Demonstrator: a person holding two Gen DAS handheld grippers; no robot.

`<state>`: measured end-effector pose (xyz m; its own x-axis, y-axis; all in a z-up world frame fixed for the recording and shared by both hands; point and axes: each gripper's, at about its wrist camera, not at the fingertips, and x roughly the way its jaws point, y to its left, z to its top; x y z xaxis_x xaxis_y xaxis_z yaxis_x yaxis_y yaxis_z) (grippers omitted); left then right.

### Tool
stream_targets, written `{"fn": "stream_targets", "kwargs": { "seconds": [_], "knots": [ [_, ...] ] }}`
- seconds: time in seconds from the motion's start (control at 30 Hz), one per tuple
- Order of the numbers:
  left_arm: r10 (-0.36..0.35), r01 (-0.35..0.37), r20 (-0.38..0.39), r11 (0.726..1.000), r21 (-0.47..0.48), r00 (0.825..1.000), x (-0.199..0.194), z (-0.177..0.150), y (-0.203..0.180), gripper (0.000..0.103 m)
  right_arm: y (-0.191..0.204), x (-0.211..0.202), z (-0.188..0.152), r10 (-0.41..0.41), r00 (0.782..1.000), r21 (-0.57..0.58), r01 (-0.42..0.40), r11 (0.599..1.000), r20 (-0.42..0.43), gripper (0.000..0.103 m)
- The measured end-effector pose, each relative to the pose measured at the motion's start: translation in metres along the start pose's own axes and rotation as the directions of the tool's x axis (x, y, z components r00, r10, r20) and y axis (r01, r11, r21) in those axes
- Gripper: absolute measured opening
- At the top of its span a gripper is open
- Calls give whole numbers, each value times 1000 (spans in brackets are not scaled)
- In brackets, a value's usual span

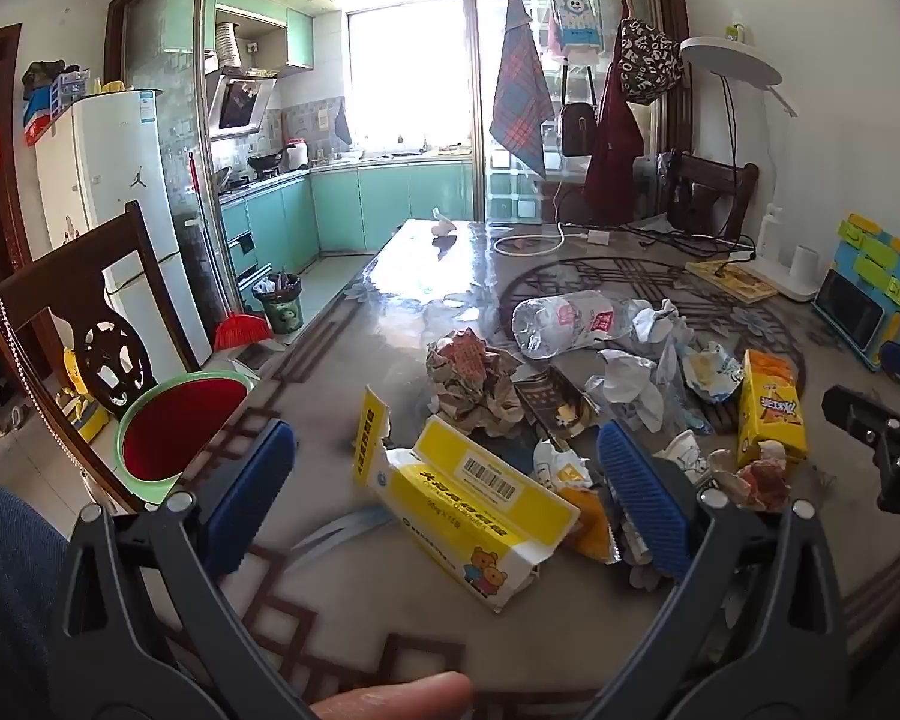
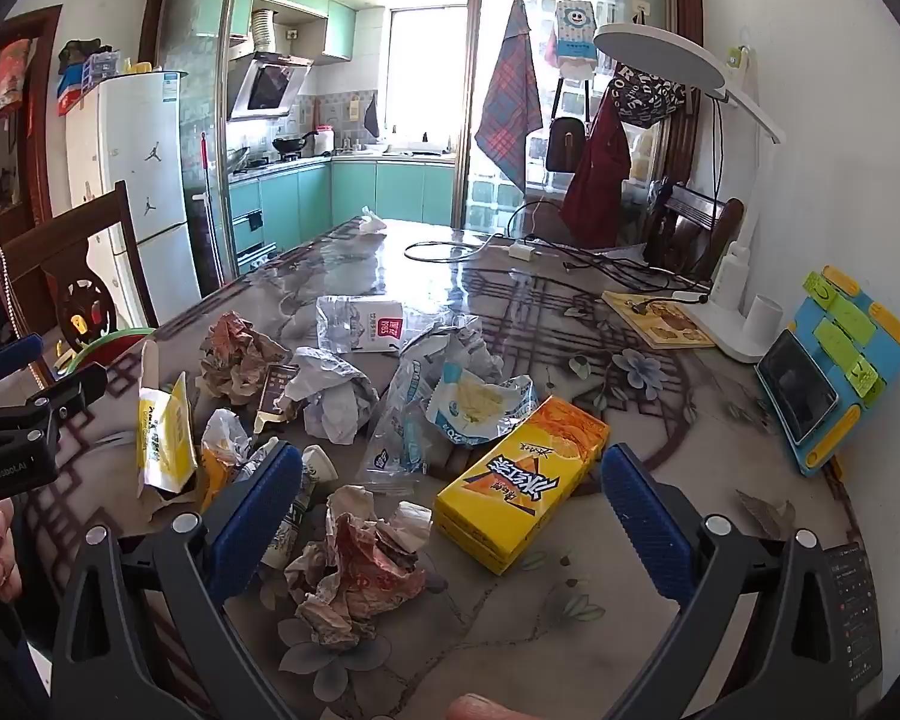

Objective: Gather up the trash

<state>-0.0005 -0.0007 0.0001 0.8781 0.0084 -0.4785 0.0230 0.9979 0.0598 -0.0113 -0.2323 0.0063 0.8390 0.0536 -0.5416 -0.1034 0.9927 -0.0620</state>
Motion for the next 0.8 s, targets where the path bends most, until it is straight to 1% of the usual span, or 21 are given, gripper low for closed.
{"fn": "stream_targets", "kwargs": {
  "seconds": [0.8],
  "knots": [
    [-5, 5, -7, 1000, -9, 1000, 0, 0, 0, 100, 1, 0, 0, 1, 1000, 1, -1, 1000, 3, 97]
  ]
}}
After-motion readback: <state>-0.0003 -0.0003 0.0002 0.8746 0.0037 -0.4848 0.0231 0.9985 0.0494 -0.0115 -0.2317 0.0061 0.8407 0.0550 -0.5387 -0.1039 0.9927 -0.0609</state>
